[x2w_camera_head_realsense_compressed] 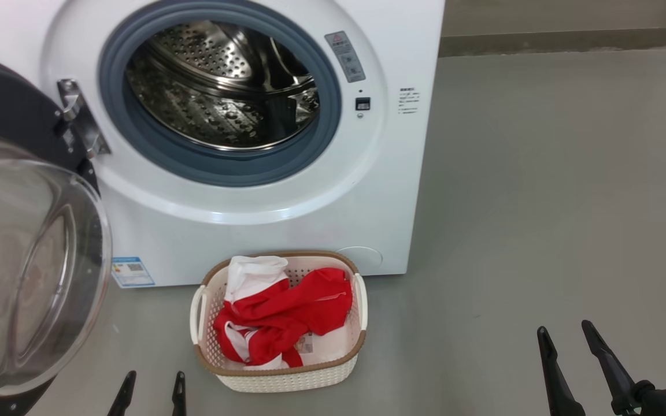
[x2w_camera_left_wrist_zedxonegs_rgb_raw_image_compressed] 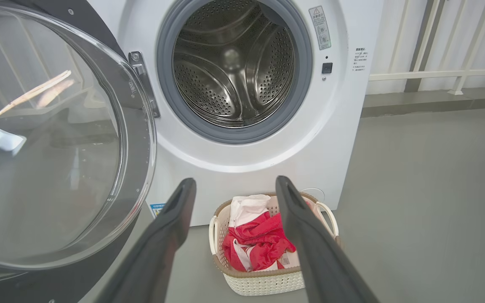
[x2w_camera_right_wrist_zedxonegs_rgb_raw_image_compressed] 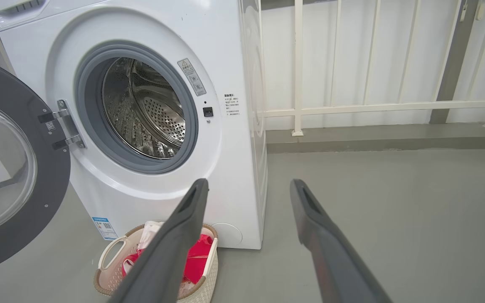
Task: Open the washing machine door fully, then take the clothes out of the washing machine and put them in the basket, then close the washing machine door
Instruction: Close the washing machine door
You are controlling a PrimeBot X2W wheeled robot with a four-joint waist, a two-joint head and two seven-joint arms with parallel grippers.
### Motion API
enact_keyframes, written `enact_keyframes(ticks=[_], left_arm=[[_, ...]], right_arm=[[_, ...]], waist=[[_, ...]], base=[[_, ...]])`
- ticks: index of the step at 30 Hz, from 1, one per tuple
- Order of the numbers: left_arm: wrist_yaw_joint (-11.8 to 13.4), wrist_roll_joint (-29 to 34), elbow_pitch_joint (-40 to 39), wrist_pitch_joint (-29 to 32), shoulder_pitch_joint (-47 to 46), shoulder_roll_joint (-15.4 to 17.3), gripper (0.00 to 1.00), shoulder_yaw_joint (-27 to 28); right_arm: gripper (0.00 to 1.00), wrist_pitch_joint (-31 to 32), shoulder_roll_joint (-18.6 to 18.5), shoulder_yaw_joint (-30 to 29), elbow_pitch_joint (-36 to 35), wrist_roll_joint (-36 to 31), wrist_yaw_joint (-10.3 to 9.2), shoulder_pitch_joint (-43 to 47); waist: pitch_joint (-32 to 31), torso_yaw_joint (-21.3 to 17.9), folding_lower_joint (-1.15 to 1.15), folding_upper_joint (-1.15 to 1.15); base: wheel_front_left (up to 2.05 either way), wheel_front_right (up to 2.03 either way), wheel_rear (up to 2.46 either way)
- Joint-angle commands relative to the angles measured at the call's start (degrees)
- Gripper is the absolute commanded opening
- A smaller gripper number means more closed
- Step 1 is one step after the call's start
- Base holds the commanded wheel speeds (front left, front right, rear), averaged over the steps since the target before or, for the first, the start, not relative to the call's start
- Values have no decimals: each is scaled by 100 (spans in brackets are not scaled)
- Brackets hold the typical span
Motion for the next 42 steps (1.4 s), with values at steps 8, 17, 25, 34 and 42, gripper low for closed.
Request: enact_keyframes(ticks=[8,17,25,34,42], left_arm=[[142,99,-283,-70,-255,26,100,218],[225,56,-389,-70,-287,10,100,239],[193,-24,-462,-70,-269,19,100,282],[227,16,-561,-70,-279,10,100,236],[255,16,-644,-70,-286,10,100,244]], right_arm=[[100,-36,-87,295,-165,63,36,-364],[100,-36,-87,375,-164,26,36,-465],[100,-36,-87,446,-198,8,36,-512],[100,-36,-87,560,-230,-13,36,-604],[100,-36,-87,630,-218,-9,36,-643]], waist=[[82,529,0,0],[141,1182,0,0],[145,1742,0,0],[156,2189,0,0],[194,2623,0,0]], base=[[0,0,0],[0,0,0],[0,0,0],[0,0,0],[0,0,0]])
